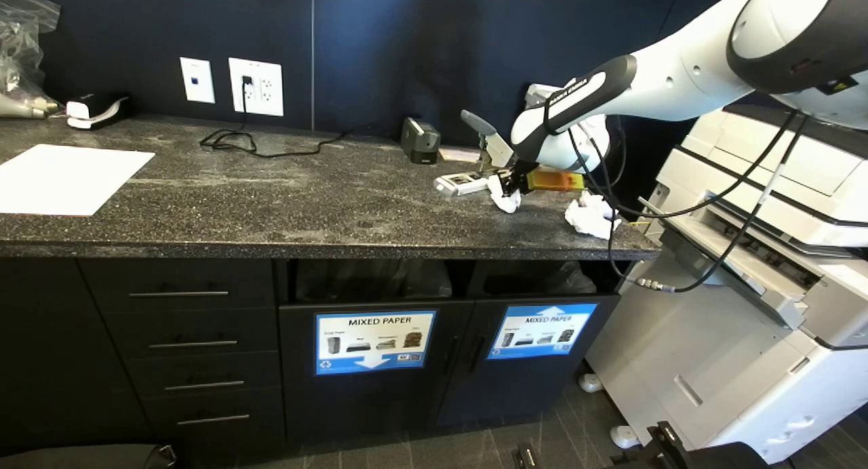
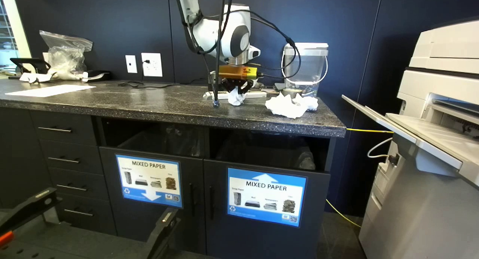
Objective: Place the crumpled paper in the bin on the right
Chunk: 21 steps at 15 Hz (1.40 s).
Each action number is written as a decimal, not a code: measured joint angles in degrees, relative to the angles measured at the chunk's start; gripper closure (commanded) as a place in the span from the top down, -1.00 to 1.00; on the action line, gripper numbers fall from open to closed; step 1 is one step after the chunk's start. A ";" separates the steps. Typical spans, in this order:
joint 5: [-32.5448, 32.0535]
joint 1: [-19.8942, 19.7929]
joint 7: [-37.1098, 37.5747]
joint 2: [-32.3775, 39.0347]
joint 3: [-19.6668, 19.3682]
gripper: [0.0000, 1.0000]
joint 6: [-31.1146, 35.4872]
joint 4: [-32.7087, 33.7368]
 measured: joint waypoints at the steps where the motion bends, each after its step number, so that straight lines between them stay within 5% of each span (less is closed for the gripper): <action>1: -0.29 0.92 -0.13 -0.89 -0.78 -0.92 -1.38 -0.74; 9: -7.16 9.39 0.86 -9.64 -8.95 -0.92 -4.80 -13.16; 21: -14.00 13.97 9.59 -23.28 -13.50 -0.92 -3.83 -36.27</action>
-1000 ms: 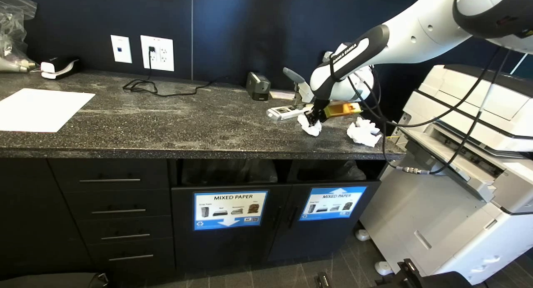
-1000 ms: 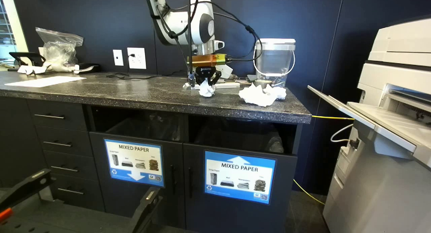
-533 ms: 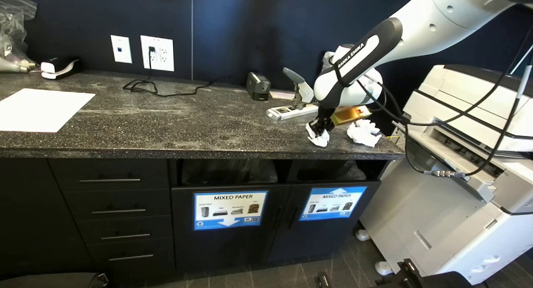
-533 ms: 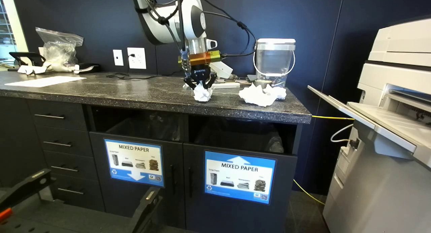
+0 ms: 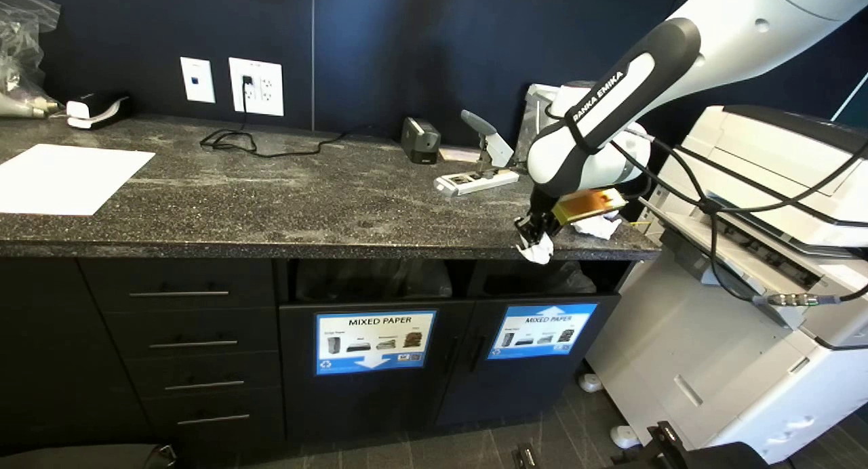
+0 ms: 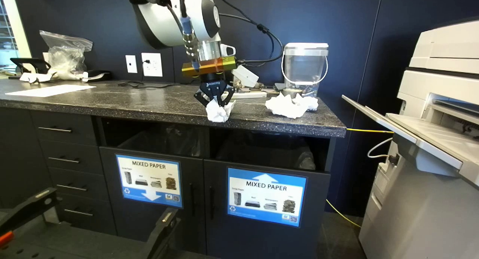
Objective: Place the crumpled paper in the bin on the right
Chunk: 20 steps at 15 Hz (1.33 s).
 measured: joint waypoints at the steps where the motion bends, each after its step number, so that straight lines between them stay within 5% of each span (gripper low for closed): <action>1: -0.58 0.25 1.17 -0.56 -0.27 -0.92 0.50 -1.68; 6: -2.15 1.47 6.86 -1.24 -2.16 -0.92 6.19 -9.77; 13: -2.65 6.04 14.01 1.07 -9.76 -0.93 25.17 -18.27; 16: 2.37 7.27 13.84 4.77 -11.34 -0.92 35.42 -19.84; 20: 11.86 5.06 12.51 11.37 -7.65 -0.92 48.14 -20.00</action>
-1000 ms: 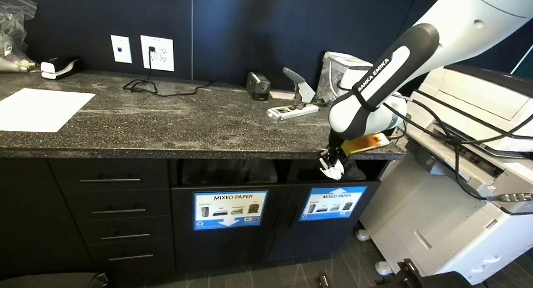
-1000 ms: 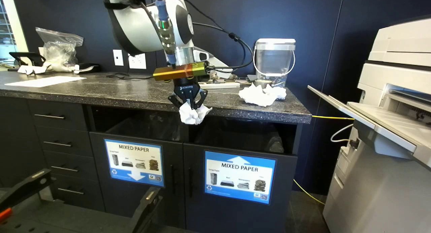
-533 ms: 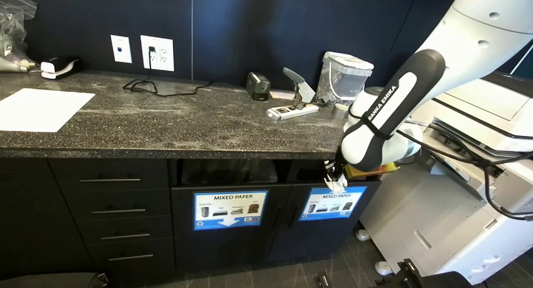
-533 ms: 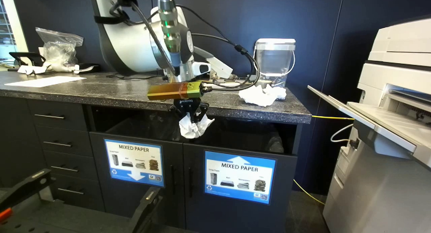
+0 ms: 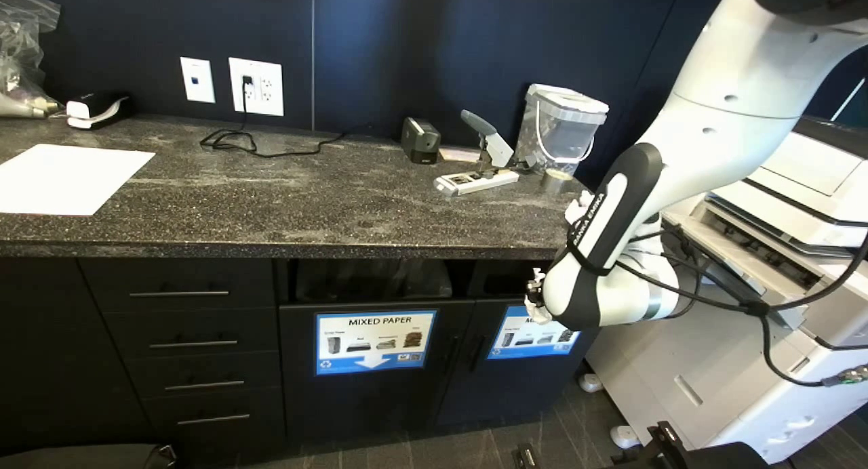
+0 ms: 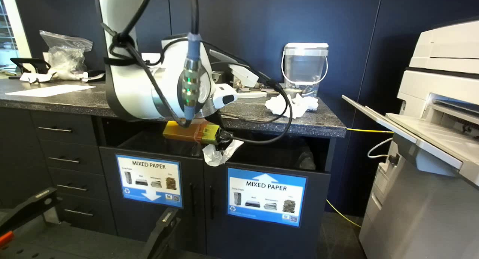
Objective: Place the crumpled paper in the bin on the right
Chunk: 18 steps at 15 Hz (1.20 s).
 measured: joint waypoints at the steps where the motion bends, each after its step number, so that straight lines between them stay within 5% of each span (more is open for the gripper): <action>1: 1.61 -1.25 -0.05 1.60 1.55 -0.92 2.65 0.18; 8: 4.37 -9.97 -0.06 11.15 8.06 -0.92 13.09 6.58; 18: 4.02 -15.77 -0.20 21.67 11.72 -0.91 13.75 22.83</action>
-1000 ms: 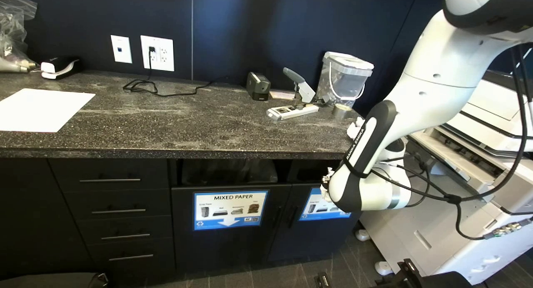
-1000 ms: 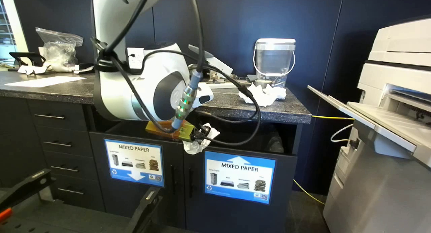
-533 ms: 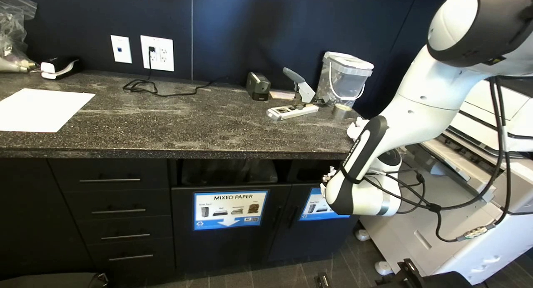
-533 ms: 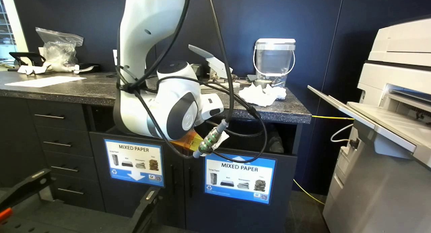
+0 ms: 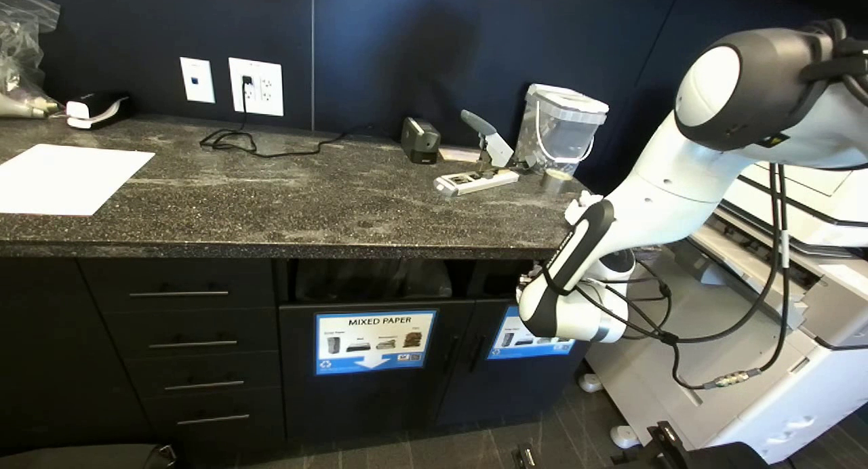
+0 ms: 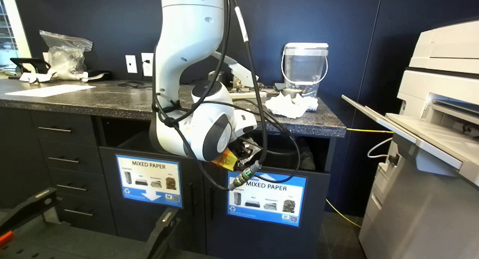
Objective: Place the crumpled paper in the bin on the right
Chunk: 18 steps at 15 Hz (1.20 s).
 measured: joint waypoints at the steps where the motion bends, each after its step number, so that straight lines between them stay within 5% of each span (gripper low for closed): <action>1: 0.00 -0.10 0.00 0.70 0.13 -0.91 0.00 1.32; 15: -1.07 -2.41 0.00 8.40 2.88 -0.91 0.87 12.85; 16: -1.08 -2.42 0.00 8.83 2.95 -0.37 0.88 13.45; 18: -1.09 -2.54 0.01 9.60 3.13 -0.21 0.88 14.48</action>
